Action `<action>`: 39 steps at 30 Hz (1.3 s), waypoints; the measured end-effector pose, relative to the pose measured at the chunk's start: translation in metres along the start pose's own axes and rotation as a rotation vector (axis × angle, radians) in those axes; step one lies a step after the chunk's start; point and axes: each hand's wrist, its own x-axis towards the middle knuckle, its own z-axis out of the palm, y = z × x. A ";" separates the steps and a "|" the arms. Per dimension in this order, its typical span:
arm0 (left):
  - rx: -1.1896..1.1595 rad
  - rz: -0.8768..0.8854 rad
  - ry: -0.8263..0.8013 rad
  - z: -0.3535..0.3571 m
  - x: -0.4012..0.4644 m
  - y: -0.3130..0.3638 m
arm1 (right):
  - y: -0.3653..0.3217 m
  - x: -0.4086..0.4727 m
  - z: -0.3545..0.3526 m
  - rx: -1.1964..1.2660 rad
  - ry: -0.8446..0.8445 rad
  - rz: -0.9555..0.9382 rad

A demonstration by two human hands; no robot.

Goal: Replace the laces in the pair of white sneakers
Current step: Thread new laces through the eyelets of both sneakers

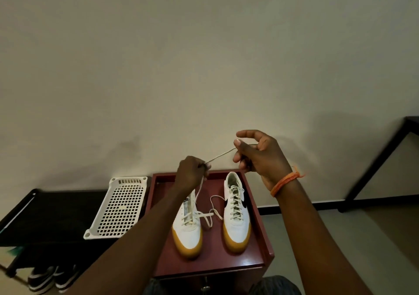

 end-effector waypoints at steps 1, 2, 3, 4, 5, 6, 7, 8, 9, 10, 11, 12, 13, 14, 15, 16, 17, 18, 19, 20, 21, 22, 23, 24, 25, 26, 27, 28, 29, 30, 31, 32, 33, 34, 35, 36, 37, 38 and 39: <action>-0.014 -0.010 -0.047 0.008 -0.004 -0.007 | 0.003 0.002 0.002 0.072 -0.012 0.013; -0.068 -0.021 -0.101 0.018 -0.007 -0.013 | 0.006 0.005 0.004 0.149 -0.036 0.027; -0.108 -0.032 -0.161 0.026 -0.011 -0.019 | 0.013 0.008 0.006 0.226 -0.069 0.044; -0.160 -0.032 -0.227 0.035 -0.013 -0.025 | 0.020 0.012 0.008 0.291 -0.110 0.055; -0.183 -0.033 -0.294 0.040 -0.017 -0.029 | 0.031 0.016 0.009 0.341 -0.155 0.069; -0.213 -0.021 -0.346 0.044 -0.018 -0.035 | 0.042 0.021 0.011 0.378 -0.198 0.086; -0.244 -0.033 -0.384 0.044 -0.020 -0.040 | 0.055 0.024 0.013 0.398 -0.224 0.110; -0.305 -0.070 -0.396 0.044 -0.018 -0.051 | 0.072 0.029 0.015 0.402 -0.229 0.142; -0.326 -0.118 -0.370 0.039 -0.017 -0.058 | 0.087 0.032 0.016 0.382 -0.205 0.170; -0.336 -0.144 -0.314 0.036 -0.013 -0.075 | 0.107 0.037 0.020 0.338 -0.162 0.196; -0.292 -0.176 -0.232 0.031 -0.011 -0.091 | 0.127 0.039 0.023 0.270 -0.112 0.216; -0.264 -0.194 -0.142 0.028 -0.009 -0.109 | 0.148 0.041 0.025 0.192 -0.075 0.230; -0.224 -0.247 -0.054 0.024 -0.010 -0.125 | 0.168 0.041 0.029 0.111 -0.048 0.236; -0.211 -0.325 0.033 0.022 -0.009 -0.146 | 0.194 0.042 0.035 0.025 -0.032 0.229; -0.199 -0.416 0.107 0.021 -0.011 -0.162 | 0.220 0.044 0.041 -0.072 -0.031 0.205; -0.197 -0.483 0.178 0.021 -0.014 -0.174 | 0.243 0.044 0.046 -0.170 -0.029 0.179; -0.196 -0.528 0.217 0.021 -0.018 -0.184 | 0.261 0.043 0.052 -0.252 -0.029 0.162; -0.193 -0.550 0.238 0.026 -0.019 -0.197 | 0.281 0.044 0.059 -0.297 -0.039 0.155; -0.190 -0.564 0.239 0.030 -0.020 -0.205 | 0.294 0.045 0.064 -0.310 -0.057 0.157; -0.183 -0.570 0.246 0.036 -0.021 -0.214 | 0.308 0.046 0.071 -0.317 -0.088 0.165; -0.161 -0.560 0.265 0.042 -0.020 -0.220 | 0.318 0.047 0.076 -0.337 -0.110 0.164; -0.133 -0.547 0.284 0.048 -0.020 -0.223 | 0.325 0.049 0.081 -0.373 -0.124 0.144; -0.100 -0.537 0.299 0.054 -0.019 -0.230 | 0.335 0.052 0.086 -0.421 -0.134 0.111; -0.075 -0.513 0.308 0.057 -0.019 -0.231 | 0.340 0.054 0.090 -0.471 -0.129 0.058; -0.052 -0.492 0.315 0.061 -0.019 -0.232 | 0.345 0.058 0.094 -0.531 -0.121 -0.012; -0.037 -0.470 0.324 0.063 -0.020 -0.232 | 0.347 0.061 0.097 -0.604 -0.111 -0.099; -0.026 -0.451 0.328 0.064 -0.021 -0.231 | 0.347 0.062 0.101 -0.694 -0.097 -0.187; -0.018 -0.433 0.325 0.067 -0.021 -0.232 | 0.349 0.064 0.105 -0.799 -0.076 -0.258; -0.007 -0.417 0.320 0.069 -0.020 -0.232 | 0.350 0.064 0.109 -0.910 -0.052 -0.307; 0.005 -0.396 0.313 0.070 -0.017 -0.233 | 0.350 0.064 0.115 -1.011 -0.031 -0.329; 0.018 -0.381 0.302 0.071 -0.014 -0.232 | 0.351 0.064 0.120 -1.103 -0.017 -0.323; 0.023 -0.365 0.291 0.072 -0.010 -0.233 | 0.352 0.064 0.126 -1.183 -0.014 -0.294; 0.026 -0.353 0.283 0.072 -0.008 -0.232 | 0.352 0.063 0.131 -1.251 -0.023 -0.248; 0.025 -0.347 0.276 0.072 -0.005 -0.232 | 0.352 0.064 0.133 -1.300 -0.038 -0.205; 0.022 -0.346 0.268 0.071 -0.004 -0.232 | 0.353 0.065 0.133 -1.328 -0.049 -0.175; 0.017 -0.350 0.257 0.070 -0.004 -0.233 | 0.353 0.066 0.131 -1.343 -0.057 -0.152; 0.014 -0.357 0.242 0.070 -0.003 -0.235 | 0.353 0.068 0.128 -1.352 -0.076 -0.131; 0.017 -0.366 0.223 0.069 -0.004 -0.237 | 0.353 0.068 0.127 -1.358 -0.105 -0.118; 0.016 -0.375 0.200 0.068 -0.004 -0.237 | 0.352 0.069 0.125 -1.351 -0.138 -0.112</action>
